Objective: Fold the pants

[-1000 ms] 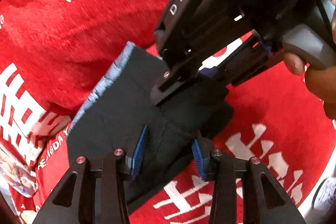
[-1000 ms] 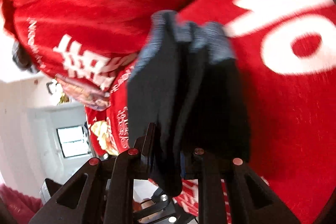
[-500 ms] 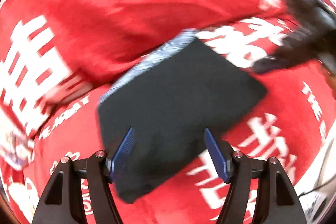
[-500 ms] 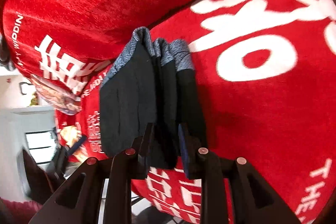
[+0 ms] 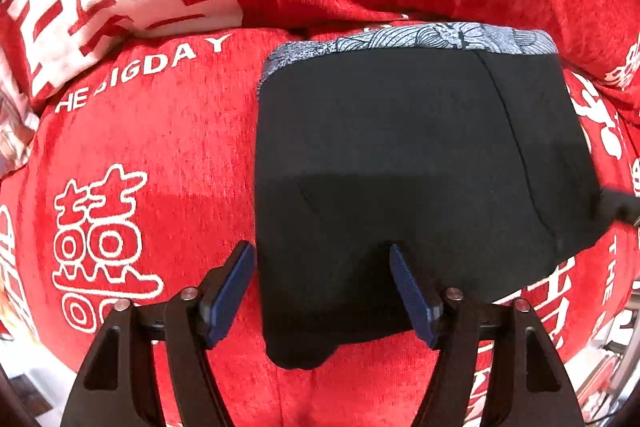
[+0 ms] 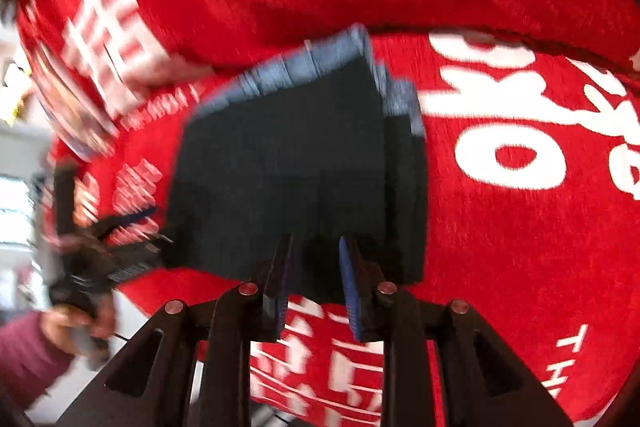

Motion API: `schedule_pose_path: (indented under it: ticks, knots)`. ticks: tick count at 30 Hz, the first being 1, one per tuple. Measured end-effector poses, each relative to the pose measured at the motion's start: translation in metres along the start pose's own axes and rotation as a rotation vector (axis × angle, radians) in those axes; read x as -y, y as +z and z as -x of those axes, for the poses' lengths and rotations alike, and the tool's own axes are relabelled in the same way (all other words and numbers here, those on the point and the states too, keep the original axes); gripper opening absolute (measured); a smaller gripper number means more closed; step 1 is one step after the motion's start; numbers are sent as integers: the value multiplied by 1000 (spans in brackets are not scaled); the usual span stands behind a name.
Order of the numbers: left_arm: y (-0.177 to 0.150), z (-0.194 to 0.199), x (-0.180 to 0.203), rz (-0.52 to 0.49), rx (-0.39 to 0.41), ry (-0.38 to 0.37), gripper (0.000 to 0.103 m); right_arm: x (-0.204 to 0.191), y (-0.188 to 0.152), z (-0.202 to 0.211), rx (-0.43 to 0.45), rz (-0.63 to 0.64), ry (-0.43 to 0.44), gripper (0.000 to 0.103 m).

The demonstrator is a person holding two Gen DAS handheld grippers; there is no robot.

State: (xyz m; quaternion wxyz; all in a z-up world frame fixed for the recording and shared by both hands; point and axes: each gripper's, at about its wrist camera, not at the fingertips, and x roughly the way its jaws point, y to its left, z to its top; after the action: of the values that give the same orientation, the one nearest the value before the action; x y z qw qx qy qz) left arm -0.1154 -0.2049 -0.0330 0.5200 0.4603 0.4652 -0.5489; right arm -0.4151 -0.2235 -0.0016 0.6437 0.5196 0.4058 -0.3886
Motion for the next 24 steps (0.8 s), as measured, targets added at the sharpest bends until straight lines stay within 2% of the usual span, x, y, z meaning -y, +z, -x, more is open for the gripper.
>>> schedule_pose_path:
  ticks: [2, 8, 13, 17, 24]
  knots:
    - [-3, 0, 1, 4, -4, -10, 86, 4, -10, -20, -53, 13, -64, 28]
    - [-4, 5, -7, 25, -19, -28, 86, 18, -16, -22, -50, -63, -32, 32]
    - [0, 5, -18, 53, -37, -22, 86, 15, -16, -21, -58, -51, -48, 36]
    - [2, -1, -24, 61, -49, -21, 86, 7, -12, -26, -76, -37, -62, 50]
    - [4, -5, -21, 42, -57, -17, 86, -2, -12, -26, -84, 12, -98, 56]
